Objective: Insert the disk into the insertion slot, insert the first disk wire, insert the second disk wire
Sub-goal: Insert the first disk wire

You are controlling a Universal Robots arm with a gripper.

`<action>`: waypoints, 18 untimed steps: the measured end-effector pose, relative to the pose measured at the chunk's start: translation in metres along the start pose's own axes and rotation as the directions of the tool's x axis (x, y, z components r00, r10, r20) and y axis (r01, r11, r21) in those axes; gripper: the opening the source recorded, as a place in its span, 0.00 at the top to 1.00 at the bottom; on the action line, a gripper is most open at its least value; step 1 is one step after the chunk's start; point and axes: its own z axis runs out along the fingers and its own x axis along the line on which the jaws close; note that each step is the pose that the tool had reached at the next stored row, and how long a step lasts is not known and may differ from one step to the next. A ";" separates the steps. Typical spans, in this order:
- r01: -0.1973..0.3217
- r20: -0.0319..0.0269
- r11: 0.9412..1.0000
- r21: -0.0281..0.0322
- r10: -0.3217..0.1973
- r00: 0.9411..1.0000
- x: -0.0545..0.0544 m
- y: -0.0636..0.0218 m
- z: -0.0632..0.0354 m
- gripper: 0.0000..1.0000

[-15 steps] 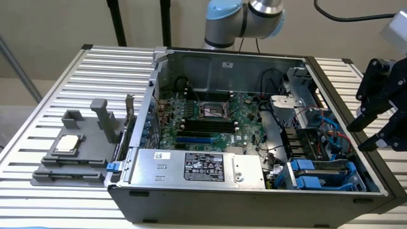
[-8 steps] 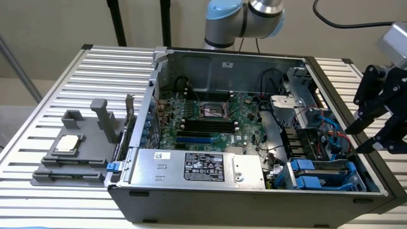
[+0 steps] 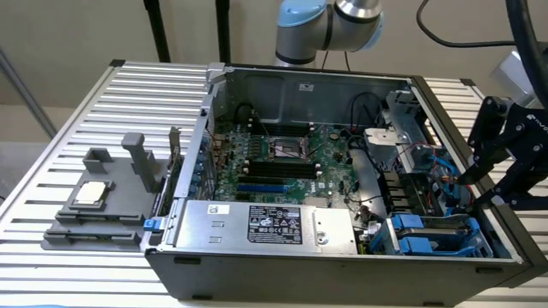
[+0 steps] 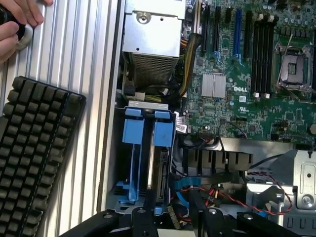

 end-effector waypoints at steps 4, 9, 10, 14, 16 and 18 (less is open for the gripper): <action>0.001 -0.003 1.000 0.000 -0.001 1.000 -0.001 -0.0013 0.0069 0.60; 0.001 -0.008 1.000 -0.001 -0.001 1.000 -0.003 -0.0029 0.0163 0.60; 0.001 -0.009 1.000 -0.001 -0.001 1.000 -0.004 -0.0031 0.0184 0.60; 0.001 -0.012 1.000 -0.001 -0.001 1.000 -0.011 -0.0039 0.0257 0.60; 0.001 -0.014 1.000 -0.001 -0.001 1.000 -0.014 -0.0041 0.0275 0.58; 0.001 -0.015 1.000 -0.001 -0.001 1.000 -0.016 -0.0035 0.0280 0.51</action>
